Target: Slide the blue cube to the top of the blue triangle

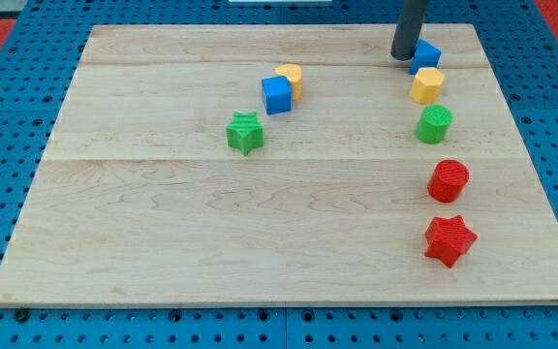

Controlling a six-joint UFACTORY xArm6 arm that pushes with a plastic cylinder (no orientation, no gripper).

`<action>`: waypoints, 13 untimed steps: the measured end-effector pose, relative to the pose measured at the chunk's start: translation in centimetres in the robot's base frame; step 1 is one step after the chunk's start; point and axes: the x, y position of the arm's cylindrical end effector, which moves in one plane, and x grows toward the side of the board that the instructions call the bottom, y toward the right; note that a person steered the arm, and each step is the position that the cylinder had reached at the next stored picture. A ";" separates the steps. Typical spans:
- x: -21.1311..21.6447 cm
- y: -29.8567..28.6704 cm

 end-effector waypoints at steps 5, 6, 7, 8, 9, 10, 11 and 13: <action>0.8 -25.3; 0.8 -25.5; 0.7 -26.0; 0.7 -26.8; 0.6 -27.7; 0.2 -27.8; 0.1 -28.0; 0.1 -29.4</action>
